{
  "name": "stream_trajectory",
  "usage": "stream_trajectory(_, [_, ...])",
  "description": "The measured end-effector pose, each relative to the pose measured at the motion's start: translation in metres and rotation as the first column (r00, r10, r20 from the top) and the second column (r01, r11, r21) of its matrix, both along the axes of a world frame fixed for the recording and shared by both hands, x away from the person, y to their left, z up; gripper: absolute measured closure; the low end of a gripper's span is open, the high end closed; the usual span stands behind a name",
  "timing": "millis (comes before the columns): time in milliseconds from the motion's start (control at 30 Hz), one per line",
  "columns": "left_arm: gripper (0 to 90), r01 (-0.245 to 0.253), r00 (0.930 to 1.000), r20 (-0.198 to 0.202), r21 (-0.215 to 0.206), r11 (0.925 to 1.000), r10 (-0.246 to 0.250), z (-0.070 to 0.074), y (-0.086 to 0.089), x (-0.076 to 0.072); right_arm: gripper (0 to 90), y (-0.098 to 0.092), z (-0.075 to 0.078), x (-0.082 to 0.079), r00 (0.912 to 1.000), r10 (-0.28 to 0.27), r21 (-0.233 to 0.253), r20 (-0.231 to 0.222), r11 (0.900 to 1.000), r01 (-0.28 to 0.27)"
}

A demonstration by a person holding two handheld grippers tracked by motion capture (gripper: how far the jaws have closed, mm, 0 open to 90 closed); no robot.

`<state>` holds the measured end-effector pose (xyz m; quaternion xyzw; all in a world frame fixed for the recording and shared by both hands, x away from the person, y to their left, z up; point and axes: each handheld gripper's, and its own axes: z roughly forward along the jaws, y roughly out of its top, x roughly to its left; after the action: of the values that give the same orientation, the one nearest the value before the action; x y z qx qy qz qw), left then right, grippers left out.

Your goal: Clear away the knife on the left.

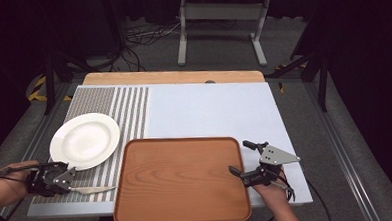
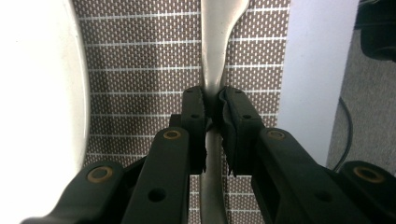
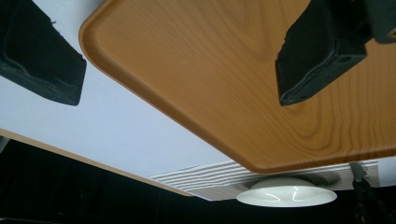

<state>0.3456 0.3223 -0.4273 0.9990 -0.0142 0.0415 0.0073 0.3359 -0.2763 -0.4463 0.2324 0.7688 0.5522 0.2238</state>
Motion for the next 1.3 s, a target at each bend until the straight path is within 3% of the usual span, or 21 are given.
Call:
stream_trajectory(300, [80.3,-0.027,0.9996,0.006,-0.064,0.9975,0.028,0.015,0.004,-0.001,2.6,0.000,0.000,0.000,1.0000,0.000,0.001,0.003,1.000,0.000])
stream_trajectory(533, [80.3,-0.076,0.9971,-0.001,-0.163,0.9837,0.077,0.031,0.001,0.000,2.5,-0.001,0.000,0.000,1.0000,-0.001,0.003,0.004,1.000,0.001])
stream_trajectory(667, [80.2,-0.143,0.9897,-0.027,-0.183,0.9727,0.141,0.039,-0.004,0.002,2.5,-0.001,0.001,0.000,1.0000,0.000,0.006,0.004,1.000,0.000])
stream_trajectory(767, [80.3,-0.149,0.9888,-0.028,-0.212,0.9659,0.146,0.042,-0.006,0.003,2.5,-0.001,0.001,0.000,1.0000,-0.001,0.007,0.002,1.000,0.001])
stream_trajectory(800, [80.2,-0.163,0.9866,-0.037,-0.233,0.9586,0.159,0.043,-0.006,0.003,2.5,-0.001,0.000,0.000,1.0000,-0.001,0.007,0.002,1.000,0.001])
stream_trajectory(833, [80.2,-0.163,0.9866,-0.037,-0.233,0.9586,0.159,0.043,-0.006,0.003,2.5,-0.001,0.000,0.000,1.0000,-0.001,0.007,0.002,1.000,0.001])
stream_trajectory(967, [80.2,-0.194,0.9811,-0.049,-0.277,0.9412,0.187,0.049,-0.007,0.003,2.5,-0.001,0.001,0.000,1.0000,-0.002,0.009,0.002,1.000,0.002])
stream_trajectory(1000, [80.3,-0.213,0.9771,-0.061,-0.297,0.9309,0.204,0.051,-0.008,0.003,2.5,-0.001,0.001,0.000,1.0000,-0.003,0.010,0.002,1.000,0.003])
stream_trajectory(1033, [80.3,-0.213,0.9771,-0.061,-0.297,0.9309,0.204,0.051,-0.008,0.003,2.5,-0.001,0.001,0.000,1.0000,-0.003,0.010,0.002,1.000,0.003])
stream_trajectory(1100, [80.3,-0.243,0.9699,-0.078,-0.310,0.9190,0.231,0.057,-0.011,0.003,2.5,-0.002,0.001,0.000,1.0000,-0.002,0.012,0.005,1.000,0.002])
stream_trajectory(1167, [80.2,-0.273,0.9620,-0.095,-0.335,0.9018,0.256,0.059,-0.013,0.004,2.5,-0.002,0.001,0.000,1.0000,-0.002,0.012,0.004,1.000,0.002])
stream_trajectory(1200, [80.2,-0.283,0.9590,-0.104,-0.343,0.8956,0.263,0.061,-0.015,0.005,2.5,-0.002,0.001,0.000,1.0000,-0.002,0.013,0.004,1.000,0.002])
stream_trajectory(1233, [80.2,-0.283,0.9590,-0.104,-0.343,0.8956,0.263,0.061,-0.015,0.005,2.5,-0.002,0.001,0.000,1.0000,-0.002,0.014,0.004,1.000,0.002])
stream_trajectory(1300, [80.2,-0.303,0.9531,-0.118,-0.362,0.8818,0.278,0.064,-0.017,0.006,2.5,-0.002,0.001,0.000,1.0000,-0.003,0.014,0.004,1.000,0.003])
